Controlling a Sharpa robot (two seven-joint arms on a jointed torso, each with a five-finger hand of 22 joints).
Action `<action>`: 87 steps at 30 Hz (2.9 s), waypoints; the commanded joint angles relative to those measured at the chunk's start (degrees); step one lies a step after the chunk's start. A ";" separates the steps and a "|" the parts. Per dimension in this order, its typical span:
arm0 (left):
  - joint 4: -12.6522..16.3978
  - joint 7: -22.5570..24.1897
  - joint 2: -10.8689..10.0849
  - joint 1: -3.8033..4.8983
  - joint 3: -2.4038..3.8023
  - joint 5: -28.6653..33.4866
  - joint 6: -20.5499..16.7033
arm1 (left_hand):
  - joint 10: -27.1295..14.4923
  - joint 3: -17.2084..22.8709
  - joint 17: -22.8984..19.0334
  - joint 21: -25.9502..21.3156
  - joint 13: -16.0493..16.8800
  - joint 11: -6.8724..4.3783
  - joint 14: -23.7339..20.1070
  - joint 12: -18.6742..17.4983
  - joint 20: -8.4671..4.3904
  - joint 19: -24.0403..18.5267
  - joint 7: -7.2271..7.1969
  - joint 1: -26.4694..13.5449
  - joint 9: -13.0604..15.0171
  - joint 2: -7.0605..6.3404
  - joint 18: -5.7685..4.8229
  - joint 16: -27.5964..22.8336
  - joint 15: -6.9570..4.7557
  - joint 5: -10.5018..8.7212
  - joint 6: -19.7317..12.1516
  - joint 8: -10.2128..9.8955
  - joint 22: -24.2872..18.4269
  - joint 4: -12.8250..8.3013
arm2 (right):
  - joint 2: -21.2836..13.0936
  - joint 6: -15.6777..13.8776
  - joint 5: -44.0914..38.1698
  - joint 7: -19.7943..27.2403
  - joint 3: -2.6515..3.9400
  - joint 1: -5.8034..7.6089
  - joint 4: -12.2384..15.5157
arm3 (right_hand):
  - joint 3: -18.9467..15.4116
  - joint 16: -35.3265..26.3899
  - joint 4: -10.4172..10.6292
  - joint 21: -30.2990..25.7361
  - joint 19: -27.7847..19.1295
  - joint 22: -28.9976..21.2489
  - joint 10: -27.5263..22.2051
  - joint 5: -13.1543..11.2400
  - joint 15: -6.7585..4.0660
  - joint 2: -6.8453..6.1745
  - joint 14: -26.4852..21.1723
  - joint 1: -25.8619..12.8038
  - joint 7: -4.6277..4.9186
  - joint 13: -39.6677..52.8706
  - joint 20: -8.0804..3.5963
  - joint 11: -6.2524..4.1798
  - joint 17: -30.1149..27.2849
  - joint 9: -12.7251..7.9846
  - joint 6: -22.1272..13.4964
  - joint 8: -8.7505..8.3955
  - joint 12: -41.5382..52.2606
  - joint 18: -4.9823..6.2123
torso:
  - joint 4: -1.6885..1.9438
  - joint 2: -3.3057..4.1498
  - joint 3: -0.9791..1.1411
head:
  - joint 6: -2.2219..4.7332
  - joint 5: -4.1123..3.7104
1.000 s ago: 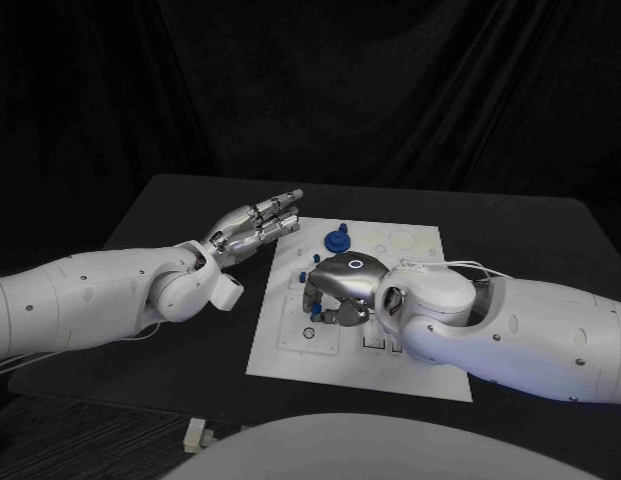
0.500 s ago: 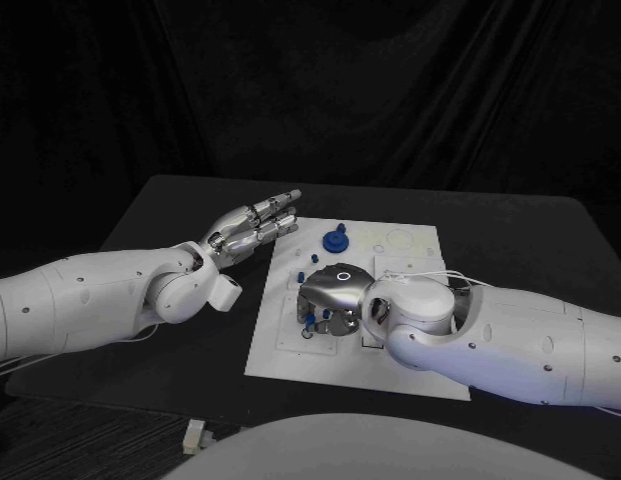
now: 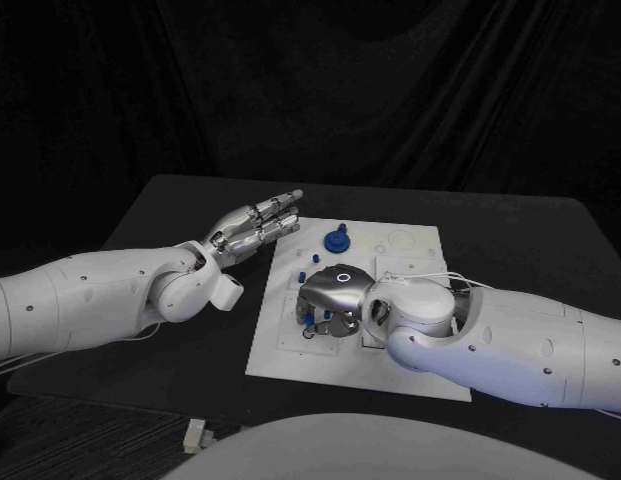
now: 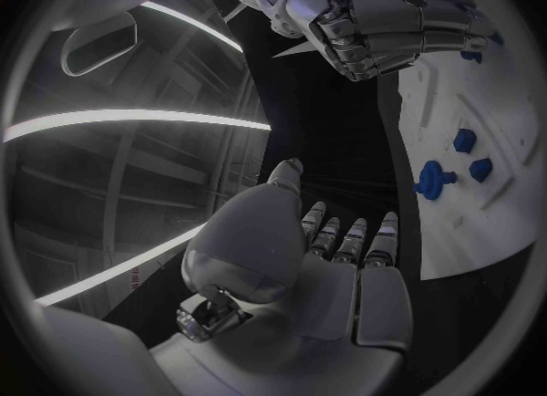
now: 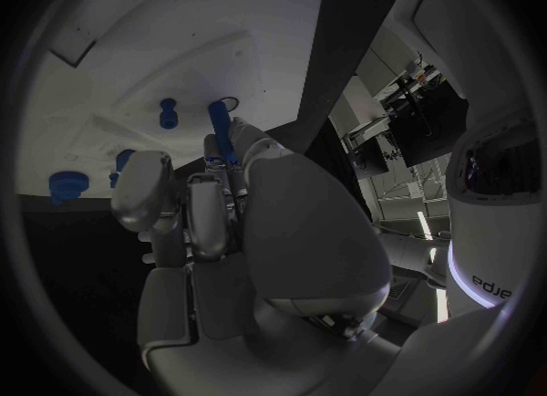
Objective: Assemble the parts on the task board
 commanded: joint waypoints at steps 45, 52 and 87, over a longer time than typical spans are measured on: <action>-0.48 -0.15 0.51 -0.28 0.05 0.32 1.12 | 0.03 0.05 -0.08 0.04 -0.07 0.21 -0.02 -0.20 0.12 0.24 0.05 -0.14 0.00 0.53 0.53 -0.21 0.48 -0.03 -0.31 0.15 0.06 0.16 | -0.46 2.04 -0.66 -1.71 -0.23 -1.37 0.67 | 0.22 -0.89 -0.14 -0.87 -0.37 8.02 2.32 -0.32 -0.32 -0.58 1.37 0.08 0.09 0.00 -0.37 -1.74 -0.73 -0.01 0.03 -1.03 -0.50 -0.09 | 0.02 0.00 0.00 | -0.01 0.15; -0.56 -0.22 0.58 -0.31 0.05 0.32 1.21 | 0.03 0.12 -0.08 0.06 -0.07 0.20 -0.02 -0.20 0.13 0.27 0.13 -0.09 0.01 0.59 0.53 -0.21 0.53 0.01 -0.24 0.16 0.10 0.09 | -0.39 2.20 -0.66 -1.73 -0.23 -1.41 0.46 | 0.08 -1.16 0.49 -1.35 -0.56 7.91 1.44 -0.98 0.03 -1.00 1.24 -0.87 0.49 -0.09 -0.15 -1.31 -0.98 -0.27 -1.02 -1.85 -1.16 -0.05 | 0.00 0.01 -0.01 | -0.01 0.16; -0.44 0.18 -0.25 -0.37 0.05 0.33 0.58 | 0.03 0.22 -0.08 0.04 -0.07 0.17 -0.02 -0.20 0.11 0.24 0.28 -0.09 0.02 0.71 0.53 -0.21 0.53 -0.03 -0.20 0.17 0.00 -0.03 | -24.58 -16.54 22.01 -0.89 -0.23 11.22 17.46 | -12.63 -2.39 7.62 -12.61 -4.41 6.11 -4.93 -5.83 -0.98 -0.29 -1.92 -9.02 -0.29 47.98 -0.45 -3.35 -2.37 -0.88 -9.14 0.26 60.01 1.37 | -0.02 -0.24 -0.09 | -0.01 -2.16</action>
